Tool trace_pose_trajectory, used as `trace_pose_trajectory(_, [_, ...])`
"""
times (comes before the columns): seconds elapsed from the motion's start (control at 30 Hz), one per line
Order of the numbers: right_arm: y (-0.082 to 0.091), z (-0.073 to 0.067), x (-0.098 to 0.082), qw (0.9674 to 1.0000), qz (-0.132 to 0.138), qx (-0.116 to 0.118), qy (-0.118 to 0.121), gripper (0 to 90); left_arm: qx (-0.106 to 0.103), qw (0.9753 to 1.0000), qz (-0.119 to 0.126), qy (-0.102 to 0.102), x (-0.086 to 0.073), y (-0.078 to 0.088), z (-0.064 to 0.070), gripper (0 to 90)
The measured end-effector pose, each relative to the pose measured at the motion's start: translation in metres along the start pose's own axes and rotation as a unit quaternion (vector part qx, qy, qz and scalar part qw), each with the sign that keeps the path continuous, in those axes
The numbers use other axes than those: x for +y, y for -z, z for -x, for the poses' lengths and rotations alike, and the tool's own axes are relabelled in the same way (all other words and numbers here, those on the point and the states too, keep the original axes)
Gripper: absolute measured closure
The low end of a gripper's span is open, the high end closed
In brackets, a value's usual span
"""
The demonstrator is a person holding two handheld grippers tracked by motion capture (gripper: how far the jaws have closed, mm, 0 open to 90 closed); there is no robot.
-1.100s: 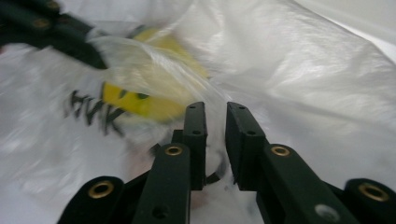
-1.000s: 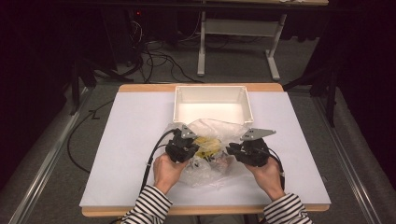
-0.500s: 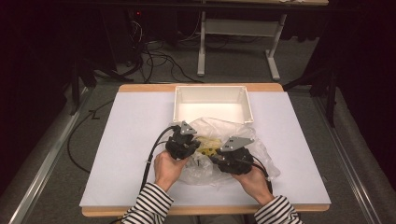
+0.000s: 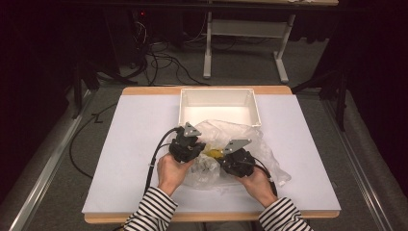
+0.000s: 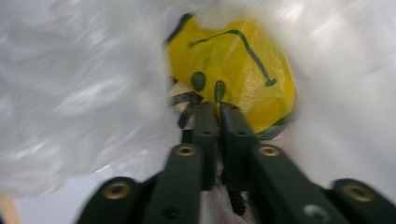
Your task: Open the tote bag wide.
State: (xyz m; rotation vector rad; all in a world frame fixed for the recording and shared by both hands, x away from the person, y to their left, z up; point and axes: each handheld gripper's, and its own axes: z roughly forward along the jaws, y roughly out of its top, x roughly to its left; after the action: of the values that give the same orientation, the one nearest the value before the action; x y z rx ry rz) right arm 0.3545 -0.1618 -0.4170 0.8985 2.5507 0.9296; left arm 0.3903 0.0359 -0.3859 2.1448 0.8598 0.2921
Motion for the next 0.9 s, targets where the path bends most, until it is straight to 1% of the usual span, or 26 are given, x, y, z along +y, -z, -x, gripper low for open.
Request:
trace_pose_trajectory(0.03, [0.001, -0.001, -0.001, 1.0, -0.002, 0.006, 0.005, 89.9, 0.0, 1.0, 0.002, 0.002, 0.001, 0.001, 0.0, 90.0])
trace_pose_trajectory(0.13, [0.005, -0.004, -0.005, 0.9994, -0.01, 0.027, 0.017, 90.0, 0.002, 1.0, 0.004, 0.003, 0.002, 0.003, -0.002, 90.0])
trace_pose_trajectory(0.17, [0.006, -0.006, -0.008, 0.9992, -0.01, 0.032, 0.021, 90.0, 0.005, 1.0, 0.005, 0.003, 0.002, 0.004, -0.003, 90.0])
trace_pose_trajectory(0.23, [0.01, -0.01, -0.016, 0.9985, -0.013, 0.049, 0.022, 90.0, 0.011, 0.9999, 0.008, 0.005, 0.002, 0.006, -0.005, 90.0])
trace_pose_trajectory(0.27, [0.012, -0.012, -0.02, 0.9982, -0.015, 0.053, 0.024, 90.0, 0.009, 0.9999, 0.008, 0.007, 0.002, 0.006, -0.006, 90.0])
trace_pose_trajectory(0.33, [0.017, -0.016, -0.031, 0.9978, -0.013, 0.061, 0.023, 90.0, 0.018, 0.9998, 0.01, 0.008, 0.003, 0.006, -0.007, 90.0])
trace_pose_trajectory(0.4, [0.02, -0.018, -0.039, 0.9973, -0.018, 0.068, 0.022, 90.0, 0.018, 0.9997, 0.011, 0.012, 0.003, 0.004, -0.009, 90.0])
trace_pose_trajectory(0.47, [0.022, -0.02, -0.047, 0.9968, -0.028, 0.072, 0.022, 90.0, 0.028, 0.9995, 0.008, 0.012, 0.002, 0.0, -0.011, 90.0])
trace_pose_trajectory(0.5, [0.022, -0.021, -0.05, 0.9967, -0.031, 0.072, 0.02, 90.0, 0.036, 0.9993, 0.006, 0.01, 0.002, -0.002, -0.012, 90.0])
trace_pose_trajectory(0.53, [0.023, -0.021, -0.054, 0.9965, -0.035, 0.073, 0.021, 90.0, 0.038, 0.9992, 0.005, 0.013, 0.001, -0.004, -0.013, 90.0])
trace_pose_trajectory(0.6, [0.023, -0.021, -0.062, 0.9955, -0.047, 0.079, 0.023, 90.0, 0.044, 0.9989, 0.002, 0.013, -0.001, -0.006, -0.016, 90.0])
trace_pose_trajectory(0.63, [0.022, -0.021, -0.065, 0.995, -0.053, 0.083, 0.019, 90.0, 0.043, 0.9989, 0.002, 0.016, -0.002, -0.008, -0.016, 89.9])
trace_pose_trajectory(0.7, [0.02, -0.02, -0.069, 0.994, -0.063, 0.088, 0.017, 89.0, 0.047, 0.9988, -0.004, 0.013, -0.004, -0.011, -0.017, 89.9])
trace_pose_trajectory(0.73, [0.02, -0.019, -0.069, 0.9944, -0.06, 0.086, 0.018, 86.3, 0.048, 0.9988, -0.006, 0.012, -0.005, -0.013, -0.017, 89.9])
trace_pose_trajectory(0.77, [0.021, -0.018, -0.068, 0.9944, -0.055, 0.089, 0.012, 82.0, 0.046, 0.9988, -0.007, 0.012, -0.006, -0.016, -0.015, 89.9])
trace_pose_trajectory(0.8, [0.024, -0.017, -0.066, 0.9949, -0.038, 0.093, 0.005, 78.0, 0.046, 0.9988, -0.007, 0.012, -0.007, -0.017, -0.015, 89.9])
trace_pose_trajectory(0.83, [0.028, -0.016, -0.064, 0.9954, -0.026, 0.092, 0.0, 75.4, 0.047, 0.9988, -0.01, 0.009, -0.008, -0.019, -0.014, 89.9])
trace_pose_trajectory(0.9, [0.039, -0.015, -0.057, 0.9963, 0.011, 0.085, -0.01, 71.6, 0.044, 0.9989, -0.014, 0.008, -0.01, -0.021, -0.013, 89.8])
